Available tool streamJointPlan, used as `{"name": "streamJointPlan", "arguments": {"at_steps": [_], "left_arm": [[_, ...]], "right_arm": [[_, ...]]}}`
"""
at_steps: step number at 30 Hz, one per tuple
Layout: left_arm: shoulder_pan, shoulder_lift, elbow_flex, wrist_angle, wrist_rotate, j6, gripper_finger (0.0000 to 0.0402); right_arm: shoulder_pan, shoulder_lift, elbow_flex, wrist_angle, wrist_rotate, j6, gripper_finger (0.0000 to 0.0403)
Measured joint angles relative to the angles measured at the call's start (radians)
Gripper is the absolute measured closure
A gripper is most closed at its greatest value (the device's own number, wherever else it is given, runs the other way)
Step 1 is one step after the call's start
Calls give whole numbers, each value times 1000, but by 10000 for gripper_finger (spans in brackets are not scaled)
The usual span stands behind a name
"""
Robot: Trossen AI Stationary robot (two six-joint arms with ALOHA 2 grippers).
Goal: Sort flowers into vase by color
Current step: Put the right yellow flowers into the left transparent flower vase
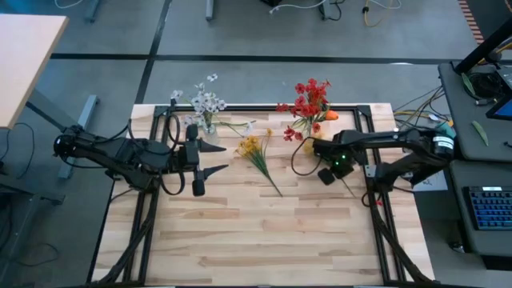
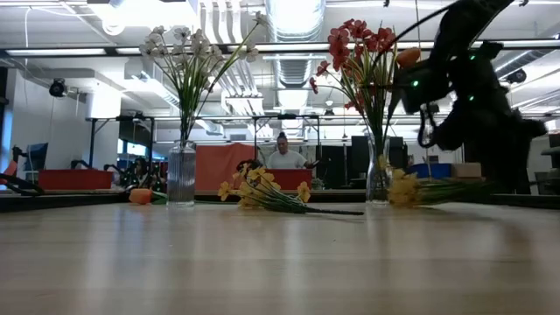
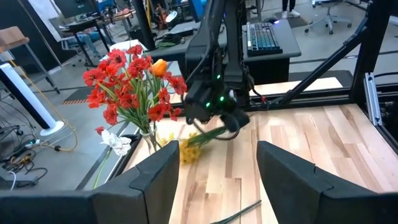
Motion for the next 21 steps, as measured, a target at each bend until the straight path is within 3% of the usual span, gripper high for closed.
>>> {"name": "streamJointPlan", "arguments": {"at_steps": [5,12,17,21], "left_arm": [[0,0,0,-4,0,-5,203],[0,0,-2,-45,1,-16,203],[0,0,-55,-5,25,-4,203],[1,1,-125,63,159,2,203]], "right_arm": [[122,-78,3,-63,-86,100,389],[361,-162,3,24,-147,220,390],[498,-245,3,224,-135,265,390],[571,-312,3,504,-61,175,390]]}}
